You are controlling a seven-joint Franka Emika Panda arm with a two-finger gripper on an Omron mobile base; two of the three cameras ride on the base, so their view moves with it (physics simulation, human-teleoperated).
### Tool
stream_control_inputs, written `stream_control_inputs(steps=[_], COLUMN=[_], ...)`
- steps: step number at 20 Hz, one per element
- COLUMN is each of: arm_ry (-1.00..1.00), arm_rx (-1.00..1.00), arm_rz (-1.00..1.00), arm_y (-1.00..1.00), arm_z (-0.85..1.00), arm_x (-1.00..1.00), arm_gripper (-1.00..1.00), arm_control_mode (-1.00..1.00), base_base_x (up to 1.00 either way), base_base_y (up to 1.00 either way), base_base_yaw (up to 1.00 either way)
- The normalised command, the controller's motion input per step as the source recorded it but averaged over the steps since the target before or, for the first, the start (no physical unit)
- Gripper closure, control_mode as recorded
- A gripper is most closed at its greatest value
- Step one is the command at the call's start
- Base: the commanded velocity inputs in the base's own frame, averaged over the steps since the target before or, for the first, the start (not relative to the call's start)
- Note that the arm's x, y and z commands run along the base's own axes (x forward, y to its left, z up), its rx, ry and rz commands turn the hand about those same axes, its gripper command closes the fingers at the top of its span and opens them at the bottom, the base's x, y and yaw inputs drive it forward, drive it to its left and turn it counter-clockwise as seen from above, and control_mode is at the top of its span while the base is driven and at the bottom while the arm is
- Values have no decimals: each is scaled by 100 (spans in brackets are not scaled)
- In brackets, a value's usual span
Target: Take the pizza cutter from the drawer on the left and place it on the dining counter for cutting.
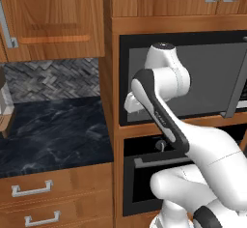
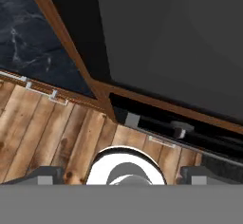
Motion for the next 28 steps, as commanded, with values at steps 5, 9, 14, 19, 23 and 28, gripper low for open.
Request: stream_control_inputs(steps=[5, 9, 14, 19, 23, 28], arm_ry=[1, 0, -7, -21, -30, -26], arm_rx=[-2, -4, -7, -10, -13, -9], arm_rz=[28, 32, 14, 1, 0, 0], arm_y=[87, 97, 95, 59, 52, 37], arm_z=[-29, -45, -46, -27, -13, -17], arm_x=[-30, -21, -19, -28, -20, -26], arm_gripper=[-100, -100, -100, -100, -100, -100], arm_control_mode=[-100, -100, -100, -100, -100, -100], base_base_x=[0, 0, 0, 0, 0, 0], base_base_y=[0, 0, 0, 0, 0, 0], base_base_yaw=[0, 0, 0, 0, 0, 0])
